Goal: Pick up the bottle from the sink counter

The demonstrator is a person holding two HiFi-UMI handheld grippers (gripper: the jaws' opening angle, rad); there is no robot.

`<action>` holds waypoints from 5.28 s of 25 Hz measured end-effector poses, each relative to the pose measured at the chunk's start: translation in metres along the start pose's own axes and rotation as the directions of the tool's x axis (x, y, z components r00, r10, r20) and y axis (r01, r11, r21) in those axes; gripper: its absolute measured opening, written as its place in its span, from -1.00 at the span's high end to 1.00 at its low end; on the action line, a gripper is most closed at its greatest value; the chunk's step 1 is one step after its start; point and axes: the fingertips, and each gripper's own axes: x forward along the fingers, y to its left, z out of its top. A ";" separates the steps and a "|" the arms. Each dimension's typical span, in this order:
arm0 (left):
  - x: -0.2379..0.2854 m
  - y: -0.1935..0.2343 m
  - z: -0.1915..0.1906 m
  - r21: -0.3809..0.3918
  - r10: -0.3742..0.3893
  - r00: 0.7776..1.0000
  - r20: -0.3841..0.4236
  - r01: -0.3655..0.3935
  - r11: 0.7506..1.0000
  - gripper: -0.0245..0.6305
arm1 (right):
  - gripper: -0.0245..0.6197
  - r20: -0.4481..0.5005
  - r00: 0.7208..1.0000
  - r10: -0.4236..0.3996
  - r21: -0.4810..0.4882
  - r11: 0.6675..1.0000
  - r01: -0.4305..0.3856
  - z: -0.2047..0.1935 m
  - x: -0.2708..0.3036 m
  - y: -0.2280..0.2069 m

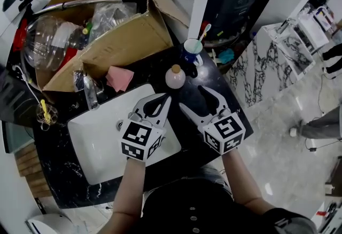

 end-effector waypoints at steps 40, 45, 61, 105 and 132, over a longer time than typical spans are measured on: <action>0.067 0.083 -0.064 -0.093 0.055 0.995 -0.087 -0.064 0.994 0.87 | -0.30 -0.279 0.952 0.123 -0.064 0.987 -0.146 -0.057 0.143 -0.041; 0.065 0.088 -0.066 -0.100 0.061 0.994 -0.088 -0.070 0.993 0.87 | -0.30 -0.330 0.932 0.146 -0.074 0.981 -0.180 -0.062 0.148 -0.040; 0.066 0.087 -0.069 -0.121 0.058 0.994 -0.088 -0.069 0.990 0.87 | -0.34 -0.489 0.862 0.136 -0.108 0.971 -0.214 -0.080 0.158 -0.037; 0.008 0.005 -0.006 -0.065 -0.026 1.000 0.007 0.027 0.998 0.87 | -0.33 -0.038 0.996 0.076 -0.033 0.996 -0.077 0.000 0.021 0.003; -0.047 -0.044 0.027 0.020 -0.088 0.992 0.087 0.087 0.996 0.87 | -0.33 0.153 0.986 0.070 -0.004 0.997 -0.071 0.042 -0.047 0.035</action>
